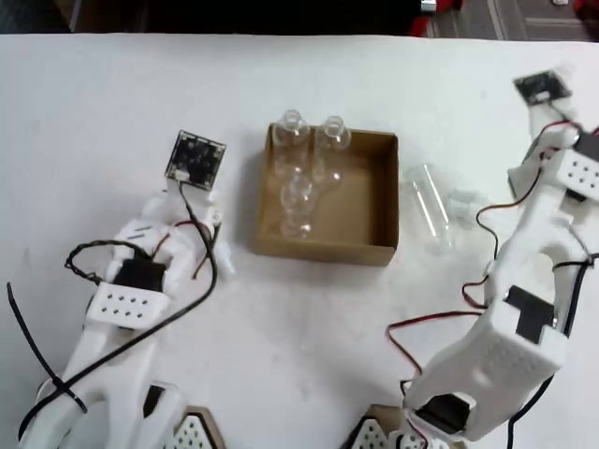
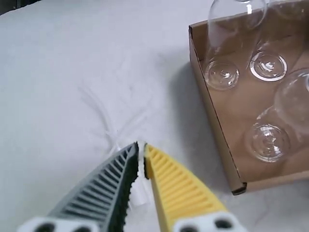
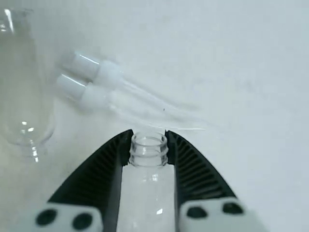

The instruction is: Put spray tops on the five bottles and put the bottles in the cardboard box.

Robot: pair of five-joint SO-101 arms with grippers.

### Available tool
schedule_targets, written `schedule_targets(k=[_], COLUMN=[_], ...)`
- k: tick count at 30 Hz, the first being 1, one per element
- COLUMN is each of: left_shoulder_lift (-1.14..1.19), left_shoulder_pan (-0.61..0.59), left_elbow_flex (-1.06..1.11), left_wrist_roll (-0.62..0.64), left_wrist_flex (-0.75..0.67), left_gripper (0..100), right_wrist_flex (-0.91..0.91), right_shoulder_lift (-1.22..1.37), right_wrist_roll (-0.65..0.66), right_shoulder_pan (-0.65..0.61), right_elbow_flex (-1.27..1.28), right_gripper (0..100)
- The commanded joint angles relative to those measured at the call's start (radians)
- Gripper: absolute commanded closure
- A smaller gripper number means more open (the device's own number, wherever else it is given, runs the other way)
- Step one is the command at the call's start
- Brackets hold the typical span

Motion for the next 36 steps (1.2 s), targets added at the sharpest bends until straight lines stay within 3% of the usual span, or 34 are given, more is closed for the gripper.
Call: schedule_targets(k=[1, 8, 15, 19, 25, 31, 36], left_shoulder_lift=[-0.031, -0.033, -0.038, -0.038, -0.038, -0.038, -0.038], left_shoulder_pan=[0.013, 0.005, 0.005, 0.005, 0.005, 0.005, 0.005], left_elbow_flex=[-0.008, -0.008, -0.008, -0.008, -0.008, -0.008, -0.008], left_wrist_roll=[-0.009, -0.009, -0.009, -0.009, -0.009, -0.009, -0.009], left_wrist_flex=[-0.021, -0.02, -0.02, -0.02, -0.02, -0.02, -0.02], left_gripper=[98, 98, 98, 98, 98, 98, 98], right_wrist_flex=[0.173, 0.349, 0.367, 0.357, 0.352, 0.335, 0.205], right_shoulder_lift=[-0.18, -0.455, -0.659, -0.704, -0.731, -0.944, -1.11], right_wrist_roll=[-0.002, -0.008, -0.356, -0.474, -0.499, -0.497, -0.497], right_shoulder_pan=[-0.074, -0.226, -0.254, -0.255, -0.358, -0.486, -0.619], right_elbow_flex=[-0.157, -0.169, -0.169, -0.146, -0.005, 0.038, 0.235], right_gripper=[97.1, 97.1, 97.1, 97.1, 97.4, 98.1, 98.1])
